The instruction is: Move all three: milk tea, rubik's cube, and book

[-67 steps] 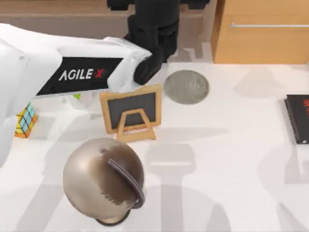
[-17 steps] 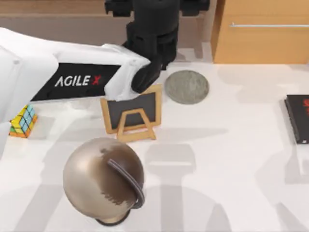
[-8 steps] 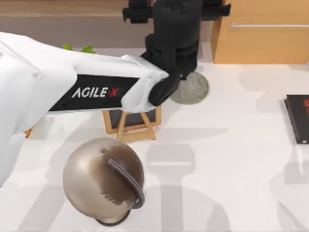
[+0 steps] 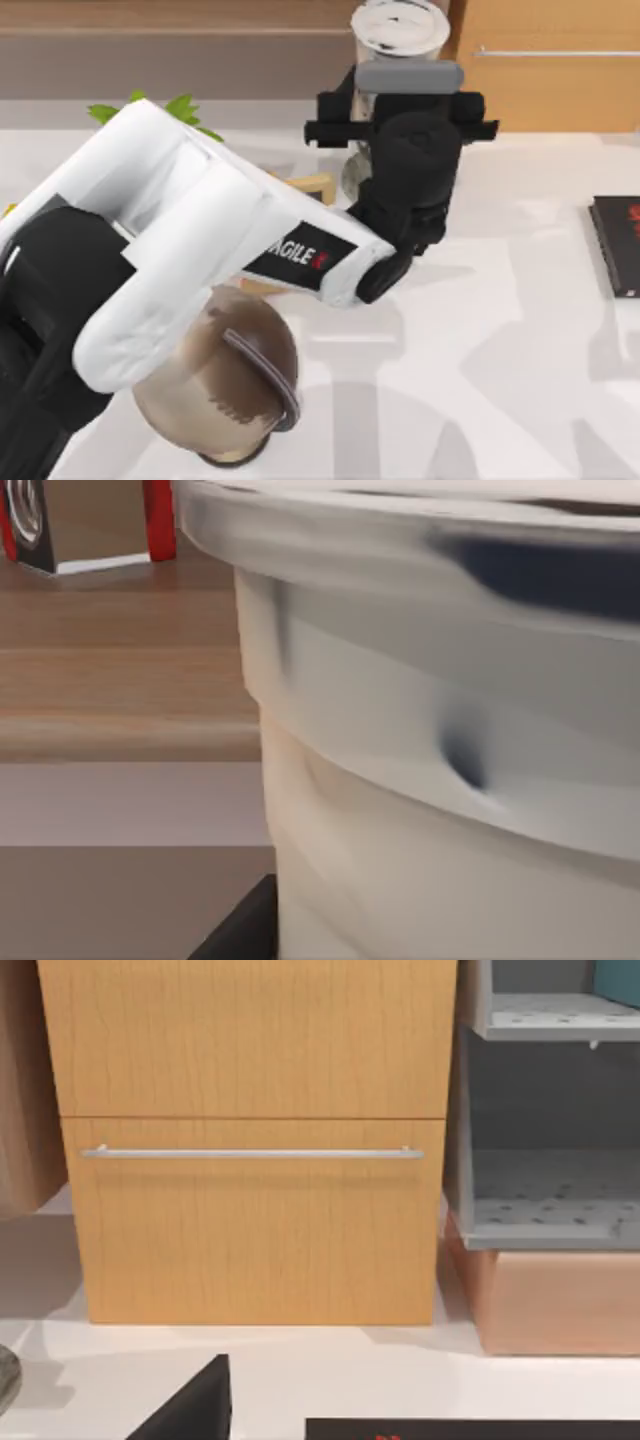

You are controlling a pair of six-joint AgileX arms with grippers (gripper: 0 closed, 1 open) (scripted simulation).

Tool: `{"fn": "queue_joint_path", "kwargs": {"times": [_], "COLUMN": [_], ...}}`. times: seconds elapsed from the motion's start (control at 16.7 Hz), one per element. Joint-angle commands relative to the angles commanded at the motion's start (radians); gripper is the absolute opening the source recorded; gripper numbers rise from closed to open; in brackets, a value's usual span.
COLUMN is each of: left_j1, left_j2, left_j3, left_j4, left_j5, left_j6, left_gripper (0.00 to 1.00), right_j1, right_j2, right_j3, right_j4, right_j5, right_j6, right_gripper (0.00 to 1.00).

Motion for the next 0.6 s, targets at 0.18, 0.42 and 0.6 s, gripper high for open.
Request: {"fn": "queue_joint_path", "kwargs": {"times": [0.18, 0.42, 0.6], "left_j1": [0.001, 0.003, -0.005], "left_j2": [0.016, 0.014, 0.027], "left_j3": [0.013, 0.009, 0.025], "left_j4": [0.012, 0.004, -0.008], "left_j5": [0.006, -0.009, -0.072], "left_j6": [0.002, 0.005, 0.029], "left_gripper": [0.00, 0.00, 0.00], "right_j1": [0.000, 0.000, 0.000], "right_j2": [0.000, 0.000, 0.000], "right_j3": [0.000, 0.000, 0.000], "right_j4": [0.000, 0.000, 0.000], "right_j5": [0.000, 0.000, 0.000], "right_j6": [0.000, 0.000, 0.000], "right_gripper": [1.00, 1.00, 1.00]}}
